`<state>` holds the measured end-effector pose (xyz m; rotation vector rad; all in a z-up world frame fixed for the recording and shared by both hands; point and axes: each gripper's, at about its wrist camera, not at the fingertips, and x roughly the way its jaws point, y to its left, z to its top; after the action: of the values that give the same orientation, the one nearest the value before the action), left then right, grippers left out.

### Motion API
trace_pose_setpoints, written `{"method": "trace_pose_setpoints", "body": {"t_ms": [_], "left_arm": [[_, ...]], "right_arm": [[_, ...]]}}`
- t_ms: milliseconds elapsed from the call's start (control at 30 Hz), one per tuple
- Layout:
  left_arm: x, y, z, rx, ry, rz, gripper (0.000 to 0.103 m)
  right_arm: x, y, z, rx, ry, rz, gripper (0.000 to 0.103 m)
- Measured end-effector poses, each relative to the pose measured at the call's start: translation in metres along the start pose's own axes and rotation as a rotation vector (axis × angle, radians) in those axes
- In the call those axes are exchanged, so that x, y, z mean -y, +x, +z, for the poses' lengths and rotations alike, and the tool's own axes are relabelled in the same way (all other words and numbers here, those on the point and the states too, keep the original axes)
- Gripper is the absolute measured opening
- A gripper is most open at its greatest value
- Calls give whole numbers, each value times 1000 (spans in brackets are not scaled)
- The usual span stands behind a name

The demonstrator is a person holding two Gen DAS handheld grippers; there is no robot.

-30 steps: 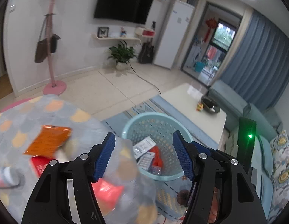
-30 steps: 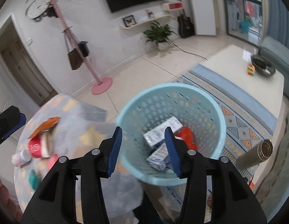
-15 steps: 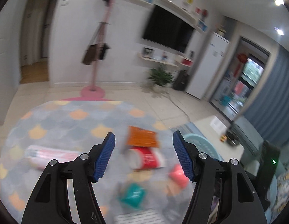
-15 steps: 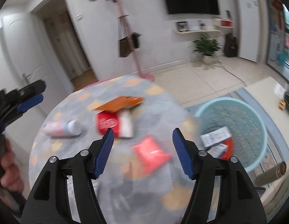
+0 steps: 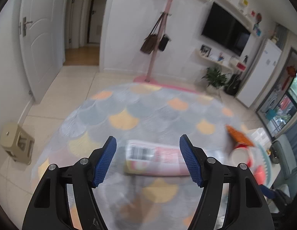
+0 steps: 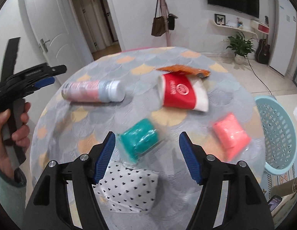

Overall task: Collect trash
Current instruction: 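Grasp the pink spray bottle with the left tool while the right tool grasps the teal packet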

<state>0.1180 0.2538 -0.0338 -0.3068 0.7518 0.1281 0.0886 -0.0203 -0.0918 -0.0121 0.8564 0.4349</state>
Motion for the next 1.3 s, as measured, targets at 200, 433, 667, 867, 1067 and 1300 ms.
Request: {"method": "trace_pose_setpoints", "body": {"t_ms": [200,433,667,867,1067,1300], "left_arm": [[-21,23,-14,-85,-56,-96,66],[-10,16,-42,-137,-54,-226,52],[34,-13,-88,-201,61,-351,52],[63,-40,-111,-270,194,-494,57],[80,-60,-86,-104,284,-348,75],[98,20,-51,-202,344,-176,77]], "right_arm": [[-5,8,-3,-35,-30,14,43],[-1,12,-6,-55,-5,20,38],[20,9,-4,-45,58,-8,38],[21,-1,-2,-19,60,14,38],[12,-4,0,-8,47,31,38],[10,9,-6,-62,91,71,38]]}}
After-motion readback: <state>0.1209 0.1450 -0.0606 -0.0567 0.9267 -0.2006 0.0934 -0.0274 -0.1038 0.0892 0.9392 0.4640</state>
